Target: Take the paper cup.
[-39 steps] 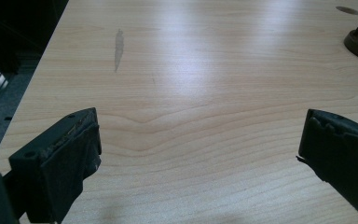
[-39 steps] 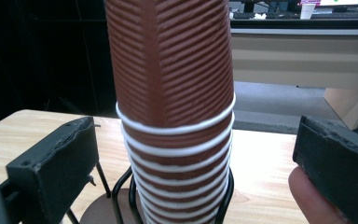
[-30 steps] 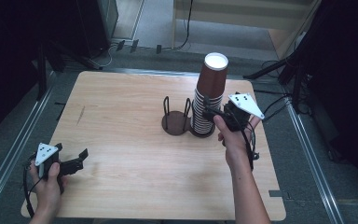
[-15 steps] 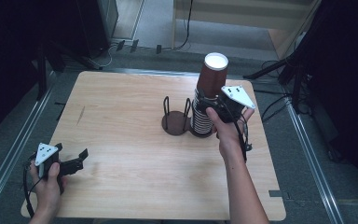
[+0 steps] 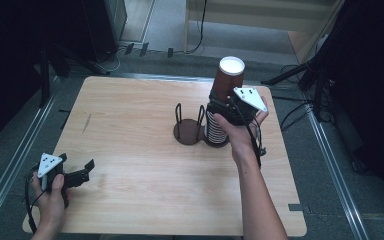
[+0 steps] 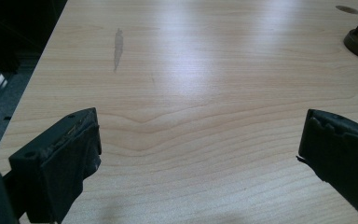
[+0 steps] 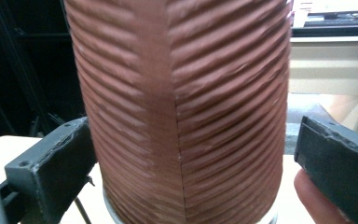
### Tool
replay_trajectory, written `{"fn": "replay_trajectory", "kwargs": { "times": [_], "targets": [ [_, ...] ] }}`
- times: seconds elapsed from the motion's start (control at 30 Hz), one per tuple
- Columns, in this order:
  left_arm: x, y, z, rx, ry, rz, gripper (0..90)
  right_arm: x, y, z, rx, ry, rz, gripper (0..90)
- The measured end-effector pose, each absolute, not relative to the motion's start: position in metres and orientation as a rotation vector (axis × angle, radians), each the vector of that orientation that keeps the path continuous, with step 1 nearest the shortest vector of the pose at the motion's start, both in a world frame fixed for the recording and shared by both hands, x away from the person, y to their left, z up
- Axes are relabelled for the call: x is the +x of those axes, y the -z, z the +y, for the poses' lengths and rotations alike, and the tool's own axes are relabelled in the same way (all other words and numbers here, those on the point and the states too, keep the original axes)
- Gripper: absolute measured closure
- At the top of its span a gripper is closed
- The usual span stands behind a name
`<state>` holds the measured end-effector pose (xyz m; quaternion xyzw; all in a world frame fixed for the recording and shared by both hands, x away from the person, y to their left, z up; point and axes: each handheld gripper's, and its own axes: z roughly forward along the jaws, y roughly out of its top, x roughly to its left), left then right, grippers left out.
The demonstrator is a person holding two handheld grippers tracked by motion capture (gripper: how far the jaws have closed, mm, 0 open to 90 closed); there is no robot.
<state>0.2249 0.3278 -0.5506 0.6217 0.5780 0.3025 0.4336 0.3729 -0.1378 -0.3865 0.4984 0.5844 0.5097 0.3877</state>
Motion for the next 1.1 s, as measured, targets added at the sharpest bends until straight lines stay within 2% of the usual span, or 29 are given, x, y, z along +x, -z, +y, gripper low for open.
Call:
{"fn": "replay_trajectory", "kwargs": {
  "times": [1.1],
  "targets": [
    [0.2253,0.5506,0.3277,1.553,-0.755,1.443,0.0,0.3797,0.3832,-0.1287,1.218,-1.245,1.473,8.8]
  ]
}}
